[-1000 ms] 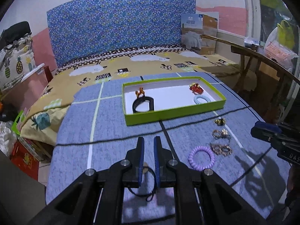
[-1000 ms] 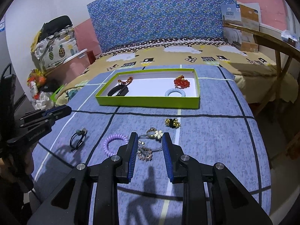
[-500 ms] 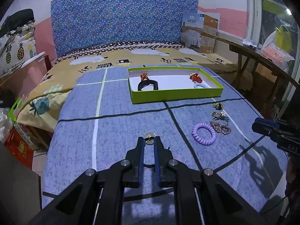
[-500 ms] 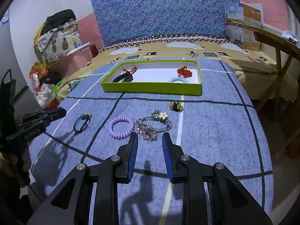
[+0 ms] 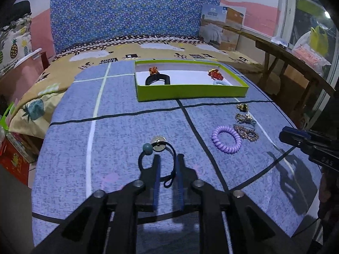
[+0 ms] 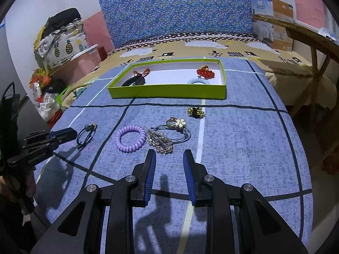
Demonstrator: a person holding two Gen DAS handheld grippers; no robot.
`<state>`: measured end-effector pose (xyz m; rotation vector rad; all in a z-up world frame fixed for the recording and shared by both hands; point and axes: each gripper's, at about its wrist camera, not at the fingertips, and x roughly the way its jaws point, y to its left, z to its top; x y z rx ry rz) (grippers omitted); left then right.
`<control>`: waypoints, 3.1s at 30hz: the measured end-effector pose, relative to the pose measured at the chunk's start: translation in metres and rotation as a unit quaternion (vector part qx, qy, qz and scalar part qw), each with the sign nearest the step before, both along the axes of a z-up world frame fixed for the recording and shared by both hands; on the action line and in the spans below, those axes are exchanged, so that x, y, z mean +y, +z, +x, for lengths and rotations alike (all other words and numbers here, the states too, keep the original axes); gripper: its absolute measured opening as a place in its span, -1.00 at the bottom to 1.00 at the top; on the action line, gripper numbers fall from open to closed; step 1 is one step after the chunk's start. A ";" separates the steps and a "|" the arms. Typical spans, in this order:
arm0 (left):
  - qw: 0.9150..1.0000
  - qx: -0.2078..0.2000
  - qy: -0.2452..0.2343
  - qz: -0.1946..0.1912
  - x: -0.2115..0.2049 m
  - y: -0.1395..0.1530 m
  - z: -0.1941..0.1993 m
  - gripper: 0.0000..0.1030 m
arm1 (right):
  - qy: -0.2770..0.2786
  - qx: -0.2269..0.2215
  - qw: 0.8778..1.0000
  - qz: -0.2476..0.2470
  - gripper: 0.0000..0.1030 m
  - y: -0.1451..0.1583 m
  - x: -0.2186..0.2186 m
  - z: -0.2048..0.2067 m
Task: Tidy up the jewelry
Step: 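Grasp the black teal-bead hair tie with the left gripper while the right grasps the white-flower charm, then lift and carry the bead tie and flower charm over the green lid with both grippers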
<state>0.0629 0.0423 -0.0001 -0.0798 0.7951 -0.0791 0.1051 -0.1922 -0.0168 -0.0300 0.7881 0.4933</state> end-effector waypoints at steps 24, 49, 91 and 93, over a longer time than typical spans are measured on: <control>0.999 0.040 -0.021 0.009 -0.018 -0.017 0.021 -0.53 | 0.037 0.015 0.998 -0.057 -0.47 -0.020 0.022 0.070; 0.998 0.034 -0.043 0.020 -0.026 -0.017 0.019 -0.92 | 0.019 0.000 0.999 -0.032 -0.66 -0.010 0.012 0.059; 0.996 -0.059 -0.071 -0.020 -0.026 0.039 0.023 -0.93 | -0.013 -0.039 0.999 0.024 -0.66 0.033 -0.010 0.038; 0.995 -0.065 -0.072 -0.029 -0.023 0.044 0.028 -0.93 | -0.012 -0.040 0.999 0.022 -0.66 0.034 -0.009 0.040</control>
